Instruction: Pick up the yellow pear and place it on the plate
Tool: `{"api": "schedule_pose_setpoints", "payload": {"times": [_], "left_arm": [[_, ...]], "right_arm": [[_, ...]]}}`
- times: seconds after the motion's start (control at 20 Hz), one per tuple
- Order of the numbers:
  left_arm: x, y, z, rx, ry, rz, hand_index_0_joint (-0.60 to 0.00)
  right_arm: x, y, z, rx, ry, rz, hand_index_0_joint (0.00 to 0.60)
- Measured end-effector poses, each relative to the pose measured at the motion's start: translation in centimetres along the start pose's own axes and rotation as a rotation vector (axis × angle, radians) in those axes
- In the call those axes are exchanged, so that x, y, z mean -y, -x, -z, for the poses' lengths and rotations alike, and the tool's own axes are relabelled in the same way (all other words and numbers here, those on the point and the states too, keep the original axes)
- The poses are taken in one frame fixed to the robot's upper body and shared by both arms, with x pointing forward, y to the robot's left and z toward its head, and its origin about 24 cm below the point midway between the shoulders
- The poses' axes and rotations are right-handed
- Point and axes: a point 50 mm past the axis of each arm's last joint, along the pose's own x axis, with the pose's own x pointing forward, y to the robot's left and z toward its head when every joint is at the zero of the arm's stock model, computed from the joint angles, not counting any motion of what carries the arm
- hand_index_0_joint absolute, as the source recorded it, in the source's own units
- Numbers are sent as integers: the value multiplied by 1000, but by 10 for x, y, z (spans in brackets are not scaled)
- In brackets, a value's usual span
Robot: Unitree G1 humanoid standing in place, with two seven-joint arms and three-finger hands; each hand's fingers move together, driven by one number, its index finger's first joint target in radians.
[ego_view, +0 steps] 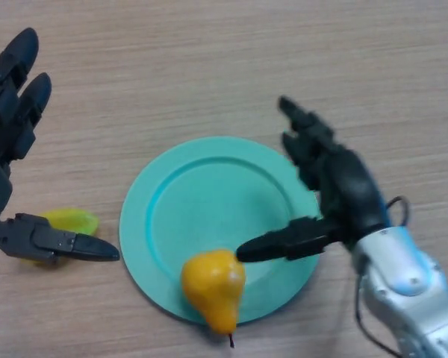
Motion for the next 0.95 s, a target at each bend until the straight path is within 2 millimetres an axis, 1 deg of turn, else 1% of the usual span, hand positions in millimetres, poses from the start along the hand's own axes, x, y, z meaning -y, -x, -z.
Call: {"api": "schedule_pose_setpoints", "payload": {"times": [0.15, 0.25, 0.35, 0.5, 0.6, 0.65, 0.75, 0.95], "left_arm": [[0, 0, 1, -8, 1, 2, 0], [0, 0, 1, -11, 2, 2, 0], [0, 0, 2, -22, 6, 3, 0], [1, 0, 5, -49, 15, 14, 0], [1, -1, 4, -44, 14, 15, 0], [1, -1, 4, -44, 15, 15, 0], [4, -2, 7, -55, 14, 25, 0], [8, -3, 8, -58, 21, 43, 0]], "right_arm": [[22, 16, -13, 43, -16, 28, 0], [30, 29, -22, 77, -14, 43, 0], [34, 42, -24, 77, -6, 48, 0], [32, 58, -22, 37, -1, 38, 0], [34, 63, -21, 29, 14, 46, 0], [38, 64, -21, 25, 48, 75, 0], [45, 66, -23, 20, 56, 109, 0], [45, 67, -23, 20, 58, 98, 0]]}}
